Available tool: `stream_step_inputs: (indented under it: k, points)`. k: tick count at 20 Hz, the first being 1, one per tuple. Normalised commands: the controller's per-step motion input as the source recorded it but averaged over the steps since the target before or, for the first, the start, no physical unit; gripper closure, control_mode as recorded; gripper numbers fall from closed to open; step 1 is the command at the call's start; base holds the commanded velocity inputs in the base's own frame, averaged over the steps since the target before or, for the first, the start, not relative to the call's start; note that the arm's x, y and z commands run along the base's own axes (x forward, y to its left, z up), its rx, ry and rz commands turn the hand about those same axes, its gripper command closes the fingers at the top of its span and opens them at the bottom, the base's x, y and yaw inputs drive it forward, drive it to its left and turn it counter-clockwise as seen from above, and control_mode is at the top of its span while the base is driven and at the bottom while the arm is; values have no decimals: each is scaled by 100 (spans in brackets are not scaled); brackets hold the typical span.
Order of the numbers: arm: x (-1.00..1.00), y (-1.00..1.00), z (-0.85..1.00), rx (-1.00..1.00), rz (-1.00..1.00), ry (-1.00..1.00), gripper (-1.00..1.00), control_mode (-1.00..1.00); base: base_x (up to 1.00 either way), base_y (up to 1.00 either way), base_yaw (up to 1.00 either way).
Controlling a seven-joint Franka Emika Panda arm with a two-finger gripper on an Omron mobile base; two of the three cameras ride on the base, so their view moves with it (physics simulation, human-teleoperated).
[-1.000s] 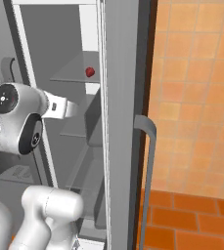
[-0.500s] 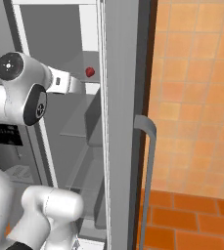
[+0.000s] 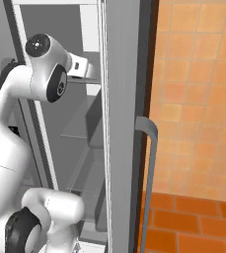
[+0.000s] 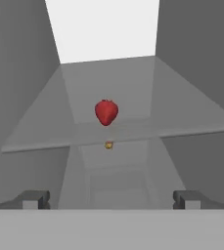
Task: Take the strawberry from the fridge and place it on top of the pancake, located on the dining counter.
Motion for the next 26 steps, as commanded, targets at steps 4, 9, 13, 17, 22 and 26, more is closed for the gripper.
stream_step_inputs:
  k: [4, 9, 13, 17, 22, 26]
  points:
    - [91, -1, -5, 0, 0, 7, -100, -100, 0, 0, 0]
    - [69, 0, -10, 0, 0, 1, -100, -100, 0, 0, 0]
    - [66, 8, -30, 0, 0, 9, -100, -100, 0, 0, 0]
    - [77, 0, -18, 0, 0, 6, -100, -100, 0, 0, 0]
    - [71, 0, -3, 0, 0, 4, -100, -100, 0, 0, 0]
    - [5, 2, -14, 0, 0, 8, -100, -100, 0, 0, 0]
